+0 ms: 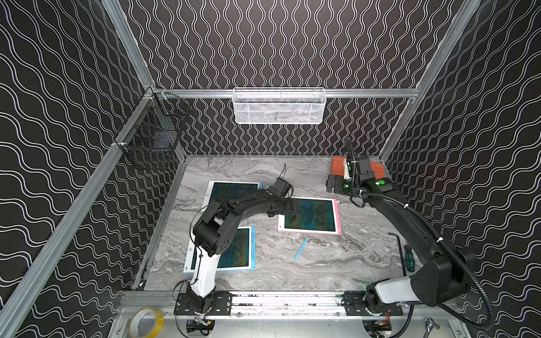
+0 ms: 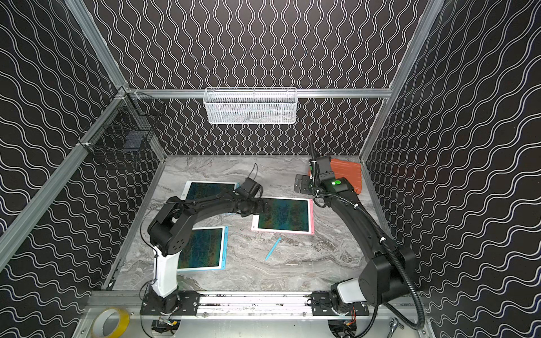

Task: Place the stylus back onto the writing tablet
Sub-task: Move the writing tablet to the center of the board.

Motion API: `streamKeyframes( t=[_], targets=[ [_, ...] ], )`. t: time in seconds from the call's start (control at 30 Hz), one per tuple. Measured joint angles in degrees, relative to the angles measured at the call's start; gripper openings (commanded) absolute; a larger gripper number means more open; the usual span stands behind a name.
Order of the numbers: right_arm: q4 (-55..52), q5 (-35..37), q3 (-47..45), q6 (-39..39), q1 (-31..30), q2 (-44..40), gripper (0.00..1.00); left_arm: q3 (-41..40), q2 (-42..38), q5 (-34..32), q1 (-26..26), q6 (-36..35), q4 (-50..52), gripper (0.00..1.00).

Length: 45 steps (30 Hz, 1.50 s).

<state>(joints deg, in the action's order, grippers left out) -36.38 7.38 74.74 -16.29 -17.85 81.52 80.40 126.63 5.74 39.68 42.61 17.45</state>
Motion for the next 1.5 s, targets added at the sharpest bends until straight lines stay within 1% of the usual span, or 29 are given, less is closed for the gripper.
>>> streamKeyframes(
  t=[0.27,0.47,0.77,0.9,1.0,1.13,1.23,1.3,1.43,1.5],
  targets=[
    [0.0,-0.24,-1.55,0.46,0.33,-0.83,1.0,6.71,5.6,1.92,4.2,3.32,-3.08,0.94],
    [0.0,-0.24,-2.75,0.46,0.35,-1.88,1.0,11.3,9.05,2.8,6.08,5.01,-4.39,0.94],
    [0.0,-0.24,-2.75,0.46,0.44,-1.88,1.0,15.89,12.87,5.16,9.53,7.61,-7.5,0.94],
    [0.0,-0.28,-2.75,0.44,0.44,-1.88,1.0,14.8,12.0,6.08,9.29,8.33,-7.87,0.94],
    [0.0,-0.66,-2.75,0.44,0.48,-1.88,1.0,11.21,8.35,6.78,7.43,8.39,-4.87,0.94],
    [0.0,-1.09,-2.91,0.37,0.5,-1.86,1.0,7.89,1.86,5.7,2.84,6.67,0.2,0.94],
    [0.0,-1.99,-3.04,0.26,0.48,-1.75,1.0,3.8,-4.98,5.81,-1.31,4.72,0.81,0.94],
    [0.0,-2.19,-3.04,0.24,0.31,-1.64,1.0,2.01,-8.17,5.55,-4.17,2.73,2.32,0.94],
    [0.0,-2.58,-3.19,0.22,-0.24,-1.55,1.0,0.0,-12.66,3.98,-10.88,-2.49,6.47,0.94],
    [0.0,-3.45,-3.52,0.22,-0.59,-1.55,1.0,-0.31,-13.6,3.15,-14.47,-4.98,8.24,0.94]
  ],
)
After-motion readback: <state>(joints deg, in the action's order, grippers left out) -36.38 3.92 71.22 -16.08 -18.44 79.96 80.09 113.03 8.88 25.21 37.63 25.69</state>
